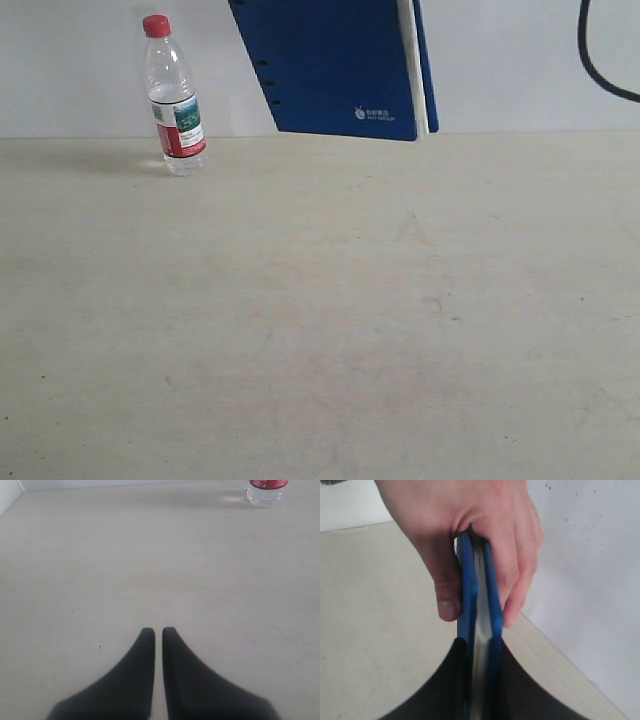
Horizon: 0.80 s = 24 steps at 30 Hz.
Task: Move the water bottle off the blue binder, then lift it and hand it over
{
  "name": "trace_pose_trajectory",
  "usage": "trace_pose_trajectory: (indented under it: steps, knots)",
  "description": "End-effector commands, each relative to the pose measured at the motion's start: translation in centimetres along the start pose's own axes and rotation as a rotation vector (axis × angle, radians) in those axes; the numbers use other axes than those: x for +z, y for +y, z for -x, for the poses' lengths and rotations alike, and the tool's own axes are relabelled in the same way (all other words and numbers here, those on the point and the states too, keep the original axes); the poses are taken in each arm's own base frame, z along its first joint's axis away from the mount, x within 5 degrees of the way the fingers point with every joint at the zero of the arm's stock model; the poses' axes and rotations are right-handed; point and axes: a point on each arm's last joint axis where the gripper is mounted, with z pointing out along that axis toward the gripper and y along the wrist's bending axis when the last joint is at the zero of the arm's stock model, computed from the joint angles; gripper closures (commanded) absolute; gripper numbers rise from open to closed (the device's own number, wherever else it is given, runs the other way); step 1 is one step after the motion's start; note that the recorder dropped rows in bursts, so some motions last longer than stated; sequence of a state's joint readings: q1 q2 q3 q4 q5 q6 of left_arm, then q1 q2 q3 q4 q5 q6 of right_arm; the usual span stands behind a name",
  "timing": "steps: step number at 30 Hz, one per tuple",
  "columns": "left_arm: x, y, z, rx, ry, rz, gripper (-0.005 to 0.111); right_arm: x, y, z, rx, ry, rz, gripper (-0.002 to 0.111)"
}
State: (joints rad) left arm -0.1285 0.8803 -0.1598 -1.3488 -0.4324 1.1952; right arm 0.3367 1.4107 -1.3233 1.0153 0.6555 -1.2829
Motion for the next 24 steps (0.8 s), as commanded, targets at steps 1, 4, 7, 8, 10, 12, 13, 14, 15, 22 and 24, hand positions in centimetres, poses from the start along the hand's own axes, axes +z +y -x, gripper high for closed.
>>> trace_pose_trajectory:
  steps: [1, 4, 7, 8, 10, 12, 13, 14, 15, 22, 24]
  knots:
    - [-1.3, 0.8, -0.9, -0.084, -0.058, 0.006, 0.102, -0.7, -0.4, 0.7, 0.007, -0.040, -0.051, 0.102]
    - [-2.3, 1.2, -0.5, -0.092, -0.144, -0.008, 0.102, -0.7, -0.4, 0.7, 0.004, -0.037, -0.052, 0.086]
    - [-3.3, 1.4, 0.3, -0.052, -0.255, -0.031, 0.102, -0.7, -0.4, 0.7, 0.004, -0.037, -0.052, 0.065]
    - [-3.6, 1.4, 0.5, -0.041, -0.284, -0.039, 0.102, -0.7, -0.4, 0.7, 0.004, -0.038, -0.052, 0.060]
    - [-4.2, 1.5, 0.8, -0.020, -0.333, -0.050, 0.102, -0.7, -0.4, 0.7, 0.004, -0.039, -0.059, 0.054]
    - [-4.8, 1.7, 1.1, 0.004, -0.391, -0.053, 0.102, -0.7, -0.5, 0.7, -0.002, -0.038, -0.063, 0.053]
    - [-5.0, 1.7, 1.3, 0.019, -0.417, -0.053, 0.102, -0.9, -0.4, 0.8, -0.007, -0.040, -0.066, 0.053]
    - [-5.4, 1.8, 1.5, 0.040, -0.456, -0.051, 0.102, -1.1, -0.4, 0.9, -0.027, -0.035, -0.074, 0.053]
    - [-5.7, 1.9, 1.6, 0.059, -0.486, -0.049, 0.102, -1.3, -0.3, 1.0, -0.040, -0.032, -0.081, 0.053]
    - [-9.4, 2.8, 4.5, 0.240, -0.761, 0.036, 0.102, -6.8, 1.0, 3.2, -0.135, -0.025, -0.228, 0.054]
    - [-11.0, 3.4, 6.0, 0.365, -0.839, 0.123, 0.102, -9.9, 1.9, 3.8, -0.094, -0.003, -0.304, 0.062]
